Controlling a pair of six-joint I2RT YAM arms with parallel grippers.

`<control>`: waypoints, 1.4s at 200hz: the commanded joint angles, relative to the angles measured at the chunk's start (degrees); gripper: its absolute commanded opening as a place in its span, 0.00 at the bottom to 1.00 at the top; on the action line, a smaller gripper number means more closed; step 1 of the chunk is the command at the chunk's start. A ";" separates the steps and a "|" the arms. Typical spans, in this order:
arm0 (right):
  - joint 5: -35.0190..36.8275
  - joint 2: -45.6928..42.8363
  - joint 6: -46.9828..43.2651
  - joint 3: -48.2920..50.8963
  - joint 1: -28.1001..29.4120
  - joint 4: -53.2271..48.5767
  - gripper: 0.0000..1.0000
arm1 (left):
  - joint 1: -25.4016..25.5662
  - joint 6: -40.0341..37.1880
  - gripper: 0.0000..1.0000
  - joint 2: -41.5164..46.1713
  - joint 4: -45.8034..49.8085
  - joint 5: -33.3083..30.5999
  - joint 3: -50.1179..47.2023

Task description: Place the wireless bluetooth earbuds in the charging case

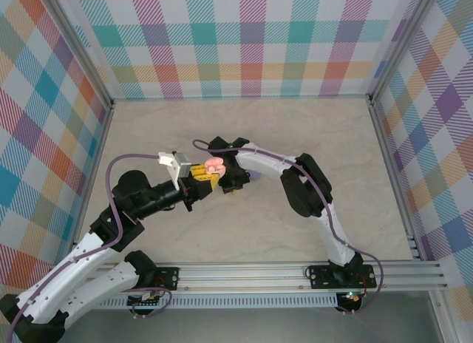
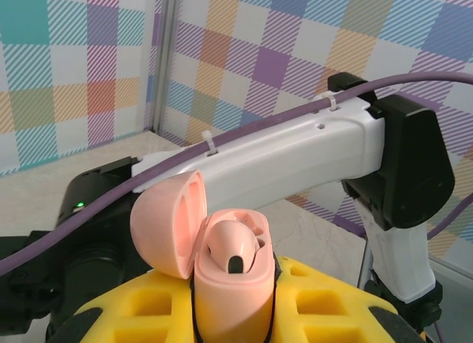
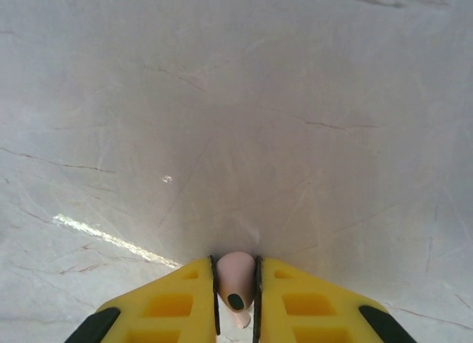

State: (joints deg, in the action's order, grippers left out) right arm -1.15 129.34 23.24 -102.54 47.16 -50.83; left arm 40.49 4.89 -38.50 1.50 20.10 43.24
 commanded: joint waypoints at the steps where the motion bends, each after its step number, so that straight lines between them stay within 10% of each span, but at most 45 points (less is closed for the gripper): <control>1: -3.67 -2.70 1.68 7.48 -2.58 8.11 0.15 | 0.95 0.66 0.16 -0.22 0.26 -1.90 -0.02; 123: -20.96 -38.40 9.20 44.48 -14.84 44.86 0.12 | 0.93 8.82 0.16 -10.54 0.91 -20.27 -2.26; 280: -26.18 -73.06 7.34 50.10 -11.76 54.51 0.17 | 0.97 9.18 0.16 -14.59 -32.43 2.13 -10.88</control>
State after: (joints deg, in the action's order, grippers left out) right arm -26.48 57.60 32.14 -53.01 33.23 -0.30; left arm 40.53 15.35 -53.39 -20.97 16.47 33.28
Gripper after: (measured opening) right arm 0.169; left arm 0.213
